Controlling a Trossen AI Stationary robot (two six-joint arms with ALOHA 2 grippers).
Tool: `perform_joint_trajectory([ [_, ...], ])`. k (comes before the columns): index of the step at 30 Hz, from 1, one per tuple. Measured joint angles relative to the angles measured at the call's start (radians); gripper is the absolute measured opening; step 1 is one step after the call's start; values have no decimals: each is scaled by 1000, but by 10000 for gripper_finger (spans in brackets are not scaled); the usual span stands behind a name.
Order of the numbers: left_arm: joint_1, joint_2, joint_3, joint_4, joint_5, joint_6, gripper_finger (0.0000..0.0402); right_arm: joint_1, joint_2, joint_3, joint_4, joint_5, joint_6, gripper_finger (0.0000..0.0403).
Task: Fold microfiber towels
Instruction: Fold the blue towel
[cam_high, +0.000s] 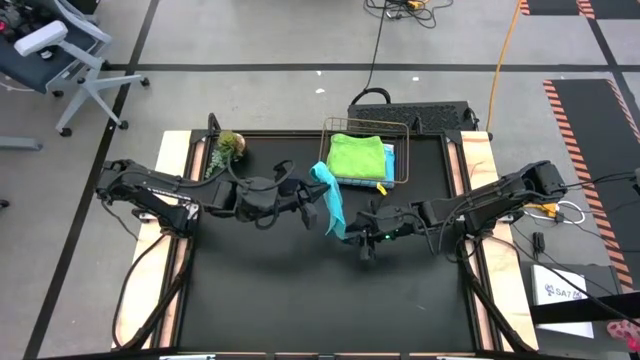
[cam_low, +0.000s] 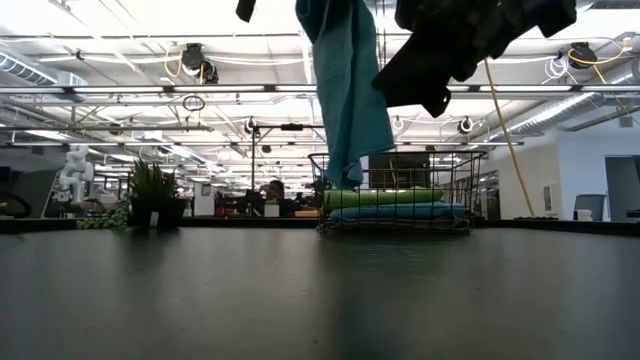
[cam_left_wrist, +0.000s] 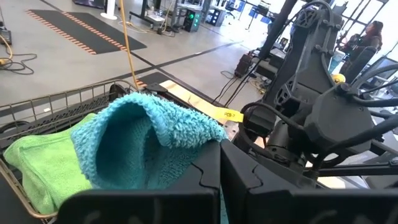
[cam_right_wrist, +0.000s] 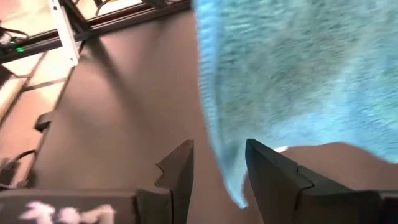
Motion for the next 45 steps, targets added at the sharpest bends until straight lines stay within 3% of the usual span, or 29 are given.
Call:
perform_joint_trajectory([
  [10,0,0,0,2,0,-3,2,-27,46,0,3,72,-37,133],
  [13,0,0,0,3,2,-6,1,-35,87,0,9,61,1,101],
  [17,-1,0,0,-1,6,-6,4,-28,111,0,15,14,7,15],
  [26,-8,-1,0,-105,36,-61,5,1,85,0,19,20,23,1],
  [37,-55,-1,0,-348,44,-274,5,47,-109,0,-97,17,49,1],
  [45,-86,2,0,-530,192,-490,5,77,-294,0,-136,17,64,0],
])
